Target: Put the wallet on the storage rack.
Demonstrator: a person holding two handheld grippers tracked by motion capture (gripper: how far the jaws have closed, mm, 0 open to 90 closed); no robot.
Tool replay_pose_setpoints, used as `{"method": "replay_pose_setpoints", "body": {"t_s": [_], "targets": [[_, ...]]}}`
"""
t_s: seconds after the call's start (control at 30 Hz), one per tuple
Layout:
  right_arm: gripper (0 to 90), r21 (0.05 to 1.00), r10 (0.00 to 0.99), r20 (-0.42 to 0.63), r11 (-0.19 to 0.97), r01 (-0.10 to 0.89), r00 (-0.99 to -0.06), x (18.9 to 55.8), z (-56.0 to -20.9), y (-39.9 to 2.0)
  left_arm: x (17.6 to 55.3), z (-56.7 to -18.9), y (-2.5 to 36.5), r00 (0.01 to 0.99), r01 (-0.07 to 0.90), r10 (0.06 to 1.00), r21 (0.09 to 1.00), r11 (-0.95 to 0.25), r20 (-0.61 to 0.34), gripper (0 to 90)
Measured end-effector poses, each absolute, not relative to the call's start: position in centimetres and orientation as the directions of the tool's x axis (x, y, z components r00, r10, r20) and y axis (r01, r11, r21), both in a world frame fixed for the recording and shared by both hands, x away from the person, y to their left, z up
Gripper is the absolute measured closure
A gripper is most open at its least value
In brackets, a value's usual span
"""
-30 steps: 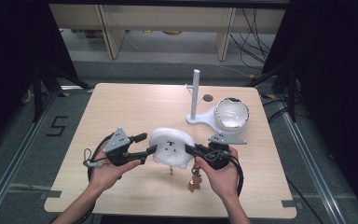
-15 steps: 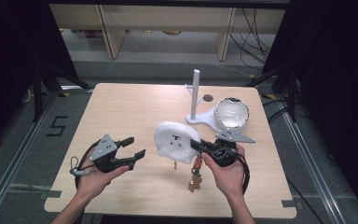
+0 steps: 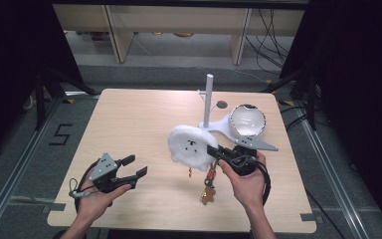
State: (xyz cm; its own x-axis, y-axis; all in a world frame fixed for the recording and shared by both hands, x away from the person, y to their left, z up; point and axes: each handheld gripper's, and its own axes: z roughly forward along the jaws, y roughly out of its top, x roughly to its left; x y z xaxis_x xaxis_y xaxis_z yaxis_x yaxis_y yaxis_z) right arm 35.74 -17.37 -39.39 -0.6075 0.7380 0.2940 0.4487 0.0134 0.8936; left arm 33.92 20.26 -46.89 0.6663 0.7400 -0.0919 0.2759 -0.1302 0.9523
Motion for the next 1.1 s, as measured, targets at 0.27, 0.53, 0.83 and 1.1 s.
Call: {"method": "replay_pose_setpoints", "body": {"t_s": [0.27, 0.53, 0.83, 1.1], "targets": [[78.6, 0.907, 0.75, 0.285, -0.011, 0.42, -0.597, 35.8, -38.9, -18.0, 33.8, -47.2, 20.2, 0.661, 0.273, 0.744, 0.954, -0.122, -0.094, 34.6], [78.7, 0.903, 0.753, 0.303, -0.032, 0.427, -0.584, 35.5, -38.1, -18.4, 33.8, -47.8, 20.0, 0.661, 0.279, 0.744, 0.953, -0.121, -0.099, 34.5], [78.7, 0.919, 0.77, 0.265, -0.018, 0.394, -0.581, 35.5, -37.4, -19.3, 33.6, -49.0, 20.5, 0.638, 0.277, 0.765, 0.954, -0.118, -0.091, 34.7], [78.7, 0.923, 0.769, 0.275, -0.044, 0.382, -0.577, 35.5, -37.0, -20.3, 33.6, -49.8, 20.6, 0.622, 0.272, 0.778, 0.956, -0.111, -0.087, 34.9]]}}
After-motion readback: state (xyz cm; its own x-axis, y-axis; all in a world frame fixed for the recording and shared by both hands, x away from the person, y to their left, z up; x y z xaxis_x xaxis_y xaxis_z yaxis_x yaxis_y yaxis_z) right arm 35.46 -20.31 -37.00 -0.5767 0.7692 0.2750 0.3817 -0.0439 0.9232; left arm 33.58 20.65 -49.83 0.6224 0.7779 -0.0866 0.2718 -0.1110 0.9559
